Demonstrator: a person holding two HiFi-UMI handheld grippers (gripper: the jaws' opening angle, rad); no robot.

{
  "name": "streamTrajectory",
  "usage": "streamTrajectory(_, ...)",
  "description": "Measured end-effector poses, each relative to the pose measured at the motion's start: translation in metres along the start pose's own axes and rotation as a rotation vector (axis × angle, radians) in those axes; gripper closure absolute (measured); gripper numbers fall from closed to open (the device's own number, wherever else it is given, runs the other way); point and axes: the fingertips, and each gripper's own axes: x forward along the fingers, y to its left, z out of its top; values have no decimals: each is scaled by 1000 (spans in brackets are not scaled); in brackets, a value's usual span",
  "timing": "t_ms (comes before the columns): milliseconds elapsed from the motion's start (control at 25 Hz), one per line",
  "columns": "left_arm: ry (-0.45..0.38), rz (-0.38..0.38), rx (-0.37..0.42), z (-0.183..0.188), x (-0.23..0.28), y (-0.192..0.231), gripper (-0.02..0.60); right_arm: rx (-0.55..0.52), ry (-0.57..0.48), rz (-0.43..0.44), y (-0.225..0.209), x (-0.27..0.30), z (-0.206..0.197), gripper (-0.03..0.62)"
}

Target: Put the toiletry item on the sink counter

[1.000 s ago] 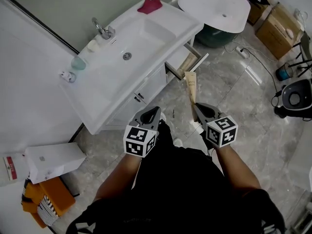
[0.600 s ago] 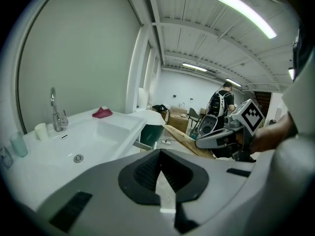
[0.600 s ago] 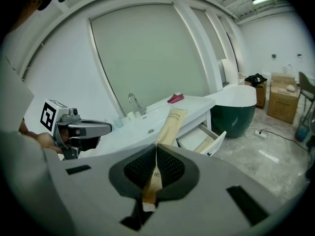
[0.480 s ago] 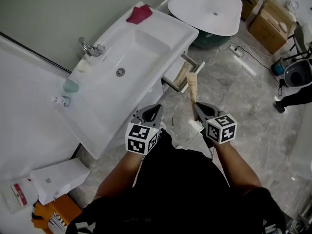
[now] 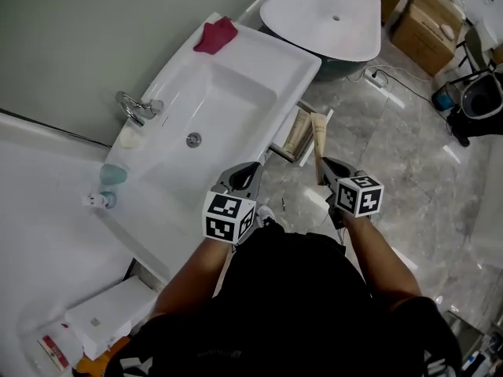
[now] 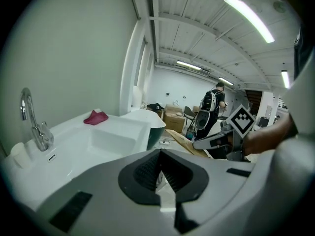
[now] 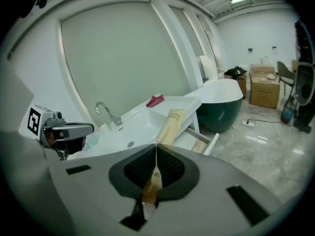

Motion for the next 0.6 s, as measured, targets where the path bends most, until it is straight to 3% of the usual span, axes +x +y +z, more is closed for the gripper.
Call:
streamTrajectory(280, 7, -25, 2, 2, 10, 38, 578, 123, 43, -64, -15, 55, -13, 589)
streamTrajectory(600, 14, -29, -33, 0, 24, 43, 578, 281, 71, -85, -49, 113, -17, 589)
